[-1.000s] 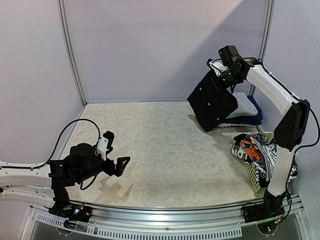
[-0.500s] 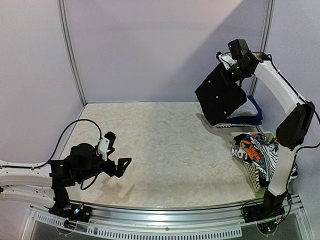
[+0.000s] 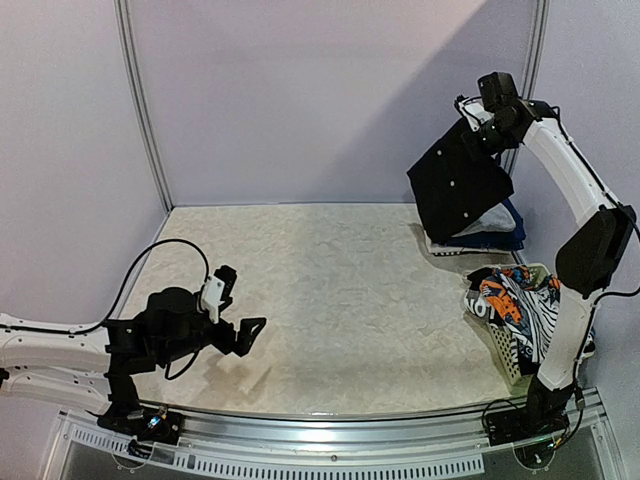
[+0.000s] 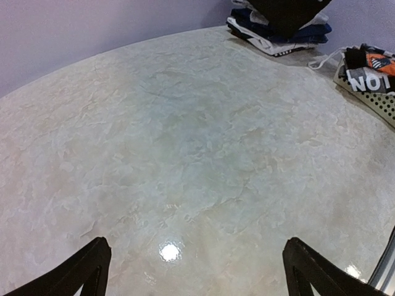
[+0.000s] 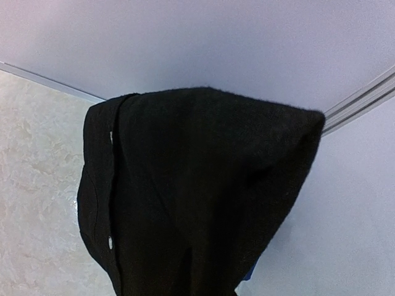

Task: Fold and stack the mixed laundry pile
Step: Place the square-folded shirt at the corner of the board.

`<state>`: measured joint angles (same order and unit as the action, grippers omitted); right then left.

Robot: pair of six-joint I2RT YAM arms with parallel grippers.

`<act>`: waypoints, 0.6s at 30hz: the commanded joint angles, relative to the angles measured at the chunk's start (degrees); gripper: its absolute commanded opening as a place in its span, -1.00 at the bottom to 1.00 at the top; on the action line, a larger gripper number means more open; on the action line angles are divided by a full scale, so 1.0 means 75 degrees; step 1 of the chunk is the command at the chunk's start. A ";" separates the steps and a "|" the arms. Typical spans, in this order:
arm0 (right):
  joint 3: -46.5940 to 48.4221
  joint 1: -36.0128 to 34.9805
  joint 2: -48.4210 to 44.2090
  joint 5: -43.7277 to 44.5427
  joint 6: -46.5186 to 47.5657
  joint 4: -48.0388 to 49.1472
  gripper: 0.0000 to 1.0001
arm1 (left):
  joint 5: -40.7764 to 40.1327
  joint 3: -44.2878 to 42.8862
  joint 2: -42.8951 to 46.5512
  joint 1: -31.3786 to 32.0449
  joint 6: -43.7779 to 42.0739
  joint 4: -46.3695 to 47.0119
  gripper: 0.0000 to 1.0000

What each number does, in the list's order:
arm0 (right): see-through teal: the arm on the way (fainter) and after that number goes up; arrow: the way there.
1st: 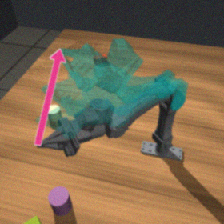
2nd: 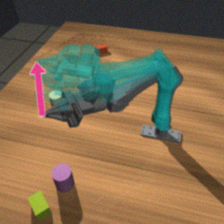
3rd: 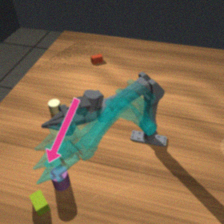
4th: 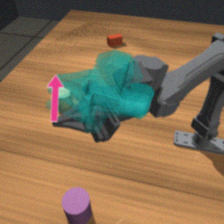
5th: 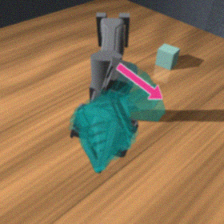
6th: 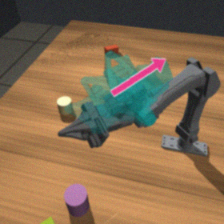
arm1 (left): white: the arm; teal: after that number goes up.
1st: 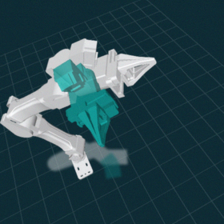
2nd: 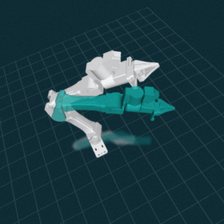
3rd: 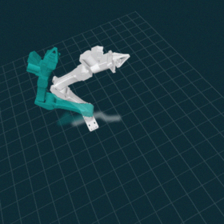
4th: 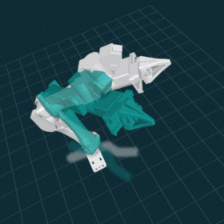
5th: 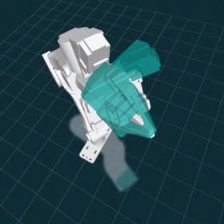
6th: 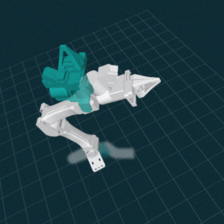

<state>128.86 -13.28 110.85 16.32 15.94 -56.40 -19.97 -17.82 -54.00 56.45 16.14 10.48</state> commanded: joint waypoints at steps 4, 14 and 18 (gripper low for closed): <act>0.0123 0.0566 0.0442 0.0004 0.0184 0.0657 -1.00 | 0.0008 -0.0128 -0.0281 -0.0073 -0.0113 0.0196 0.98; -0.0224 0.0998 0.1013 0.0208 0.0514 0.1452 -1.00 | -0.0113 -0.0200 -0.0421 -0.0073 -0.0206 0.0173 0.98; -0.0391 0.1105 0.1268 0.0338 0.0746 0.1773 -1.00 | -0.0149 -0.0235 -0.0513 -0.0073 -0.0241 0.0161 0.98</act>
<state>127.04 -5.74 118.13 16.86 19.38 -48.34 -20.25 -18.00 -56.93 56.45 15.05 10.87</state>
